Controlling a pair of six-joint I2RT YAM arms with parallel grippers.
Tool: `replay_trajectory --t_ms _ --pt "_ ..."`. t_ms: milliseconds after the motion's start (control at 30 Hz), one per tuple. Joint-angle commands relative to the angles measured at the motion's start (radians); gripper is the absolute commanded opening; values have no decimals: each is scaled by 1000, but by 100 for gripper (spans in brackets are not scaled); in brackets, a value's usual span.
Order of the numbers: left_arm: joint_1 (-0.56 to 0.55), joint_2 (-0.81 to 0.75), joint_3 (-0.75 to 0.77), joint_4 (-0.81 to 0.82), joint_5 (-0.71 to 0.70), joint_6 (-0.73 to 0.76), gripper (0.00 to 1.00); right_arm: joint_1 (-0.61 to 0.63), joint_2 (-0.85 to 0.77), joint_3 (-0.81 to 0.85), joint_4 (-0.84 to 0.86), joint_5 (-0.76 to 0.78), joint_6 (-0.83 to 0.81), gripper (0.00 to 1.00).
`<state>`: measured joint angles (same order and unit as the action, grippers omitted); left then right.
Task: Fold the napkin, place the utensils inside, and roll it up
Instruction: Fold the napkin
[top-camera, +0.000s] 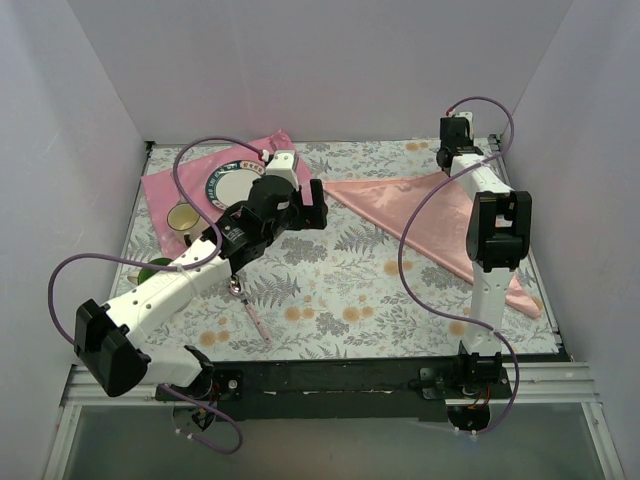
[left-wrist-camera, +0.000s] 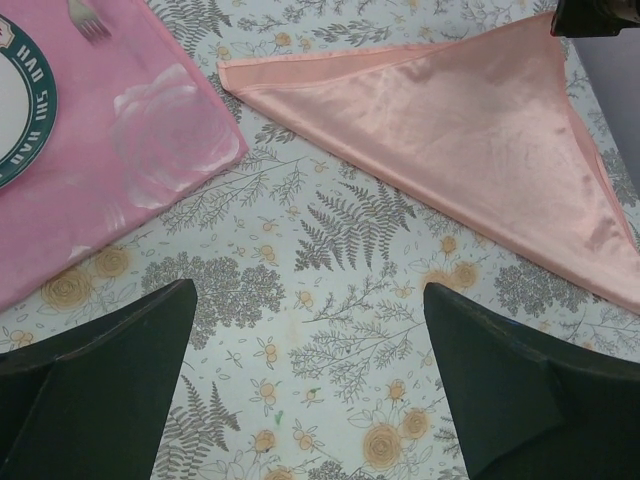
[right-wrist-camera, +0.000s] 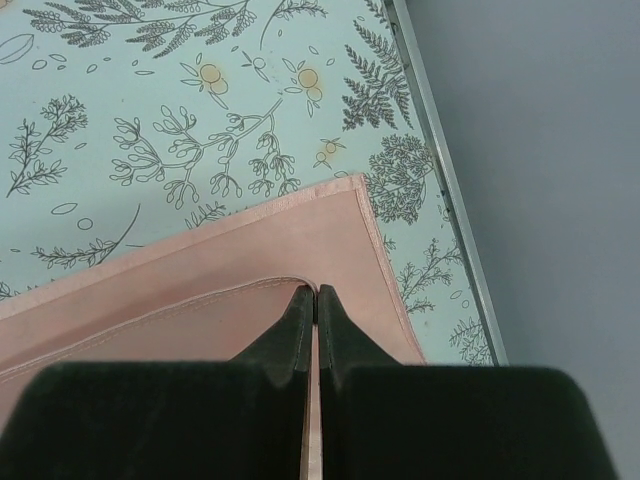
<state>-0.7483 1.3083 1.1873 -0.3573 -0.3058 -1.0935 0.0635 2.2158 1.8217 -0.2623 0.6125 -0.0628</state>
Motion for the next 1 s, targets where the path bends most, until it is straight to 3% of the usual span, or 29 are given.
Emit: replay_trajectory --t_ms 0,967 --pt "6 6 58 1 11 -3 98 -19 8 44 5 -22 37 1" --pt "23 103 144 -35 73 -63 98 -97 87 80 37 -103 92 1"
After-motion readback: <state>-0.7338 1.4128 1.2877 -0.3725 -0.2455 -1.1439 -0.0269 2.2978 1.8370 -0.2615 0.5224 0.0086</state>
